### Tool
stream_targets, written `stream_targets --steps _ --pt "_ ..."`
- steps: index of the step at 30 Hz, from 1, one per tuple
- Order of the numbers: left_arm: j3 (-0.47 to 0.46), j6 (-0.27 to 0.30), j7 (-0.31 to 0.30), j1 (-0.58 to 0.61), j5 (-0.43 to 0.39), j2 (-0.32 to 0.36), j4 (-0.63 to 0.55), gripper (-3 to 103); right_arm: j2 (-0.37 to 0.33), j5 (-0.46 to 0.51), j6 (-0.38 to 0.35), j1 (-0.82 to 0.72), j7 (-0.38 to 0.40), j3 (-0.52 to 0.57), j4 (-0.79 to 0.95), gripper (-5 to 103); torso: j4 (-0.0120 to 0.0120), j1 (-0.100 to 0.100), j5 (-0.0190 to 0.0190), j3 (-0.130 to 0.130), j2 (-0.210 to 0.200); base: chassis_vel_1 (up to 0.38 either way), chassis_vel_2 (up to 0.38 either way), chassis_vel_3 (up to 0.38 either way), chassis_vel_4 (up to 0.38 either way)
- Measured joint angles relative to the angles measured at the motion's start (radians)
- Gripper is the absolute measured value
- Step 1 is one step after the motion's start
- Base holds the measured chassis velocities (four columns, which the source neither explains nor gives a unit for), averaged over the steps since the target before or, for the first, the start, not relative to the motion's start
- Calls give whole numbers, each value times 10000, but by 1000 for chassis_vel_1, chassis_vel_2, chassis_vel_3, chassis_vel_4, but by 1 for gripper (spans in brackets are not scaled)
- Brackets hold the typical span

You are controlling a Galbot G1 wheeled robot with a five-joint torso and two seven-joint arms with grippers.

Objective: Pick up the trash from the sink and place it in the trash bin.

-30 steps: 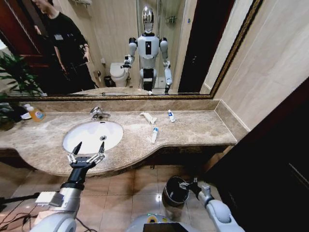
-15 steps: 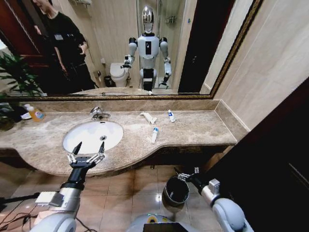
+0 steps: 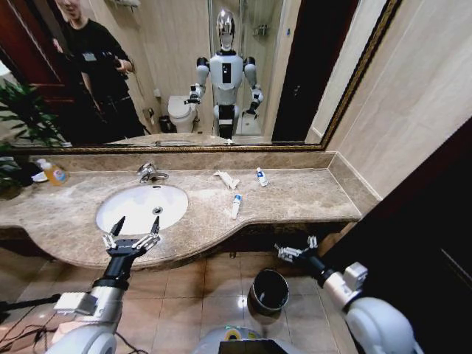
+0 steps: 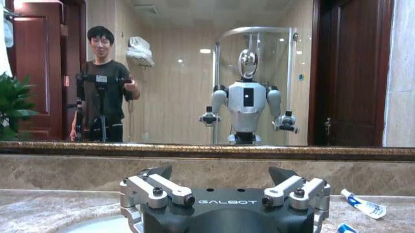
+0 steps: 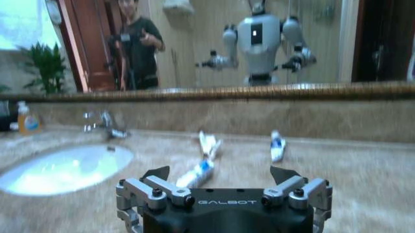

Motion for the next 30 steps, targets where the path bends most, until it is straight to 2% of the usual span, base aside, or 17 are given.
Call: stream_targets --steps 1,5,13,15,21,23,30 --pt "0 0 0 0 0 -1 0 100 -161 192 -134 352 315 -147 36 100 0 0 -1 0 0 0 0 0 0" --pt "0 0 0 0 0 -1 0 100 -680 689 -311 1278 703 -432 -198 100 1 0 -2 0 0 0 0 0 0" --pt "1 0 0 0 0 0 0 100 -1178 1098 -218 2816 727 -821 -1819 100 1 0 1 1 0 0 0 0 0" --pt "0 0 0 0 0 -1 0 100 -1358 1184 -190 3798 645 -1116 -2802 100 0 1 0 2 -1 0 0 0 0" --pt "0 0 0 -1 0 -1 0 100 -1420 1546 -397 5601 987 -2071 -3824 100 2 1 -4 2 -1 0 0 0 0" --pt "0 0 0 0 0 -1 0 100 -1400 1636 -412 6445 1246 -2871 -4407 100 2 2 -4 2 -1 0 0 0 0" --pt "1 0 0 -1 0 0 0 100 -1162 1572 -176 7838 1410 -4310 -5984 100 0 1 -1 1 -1 0 0 0 0"
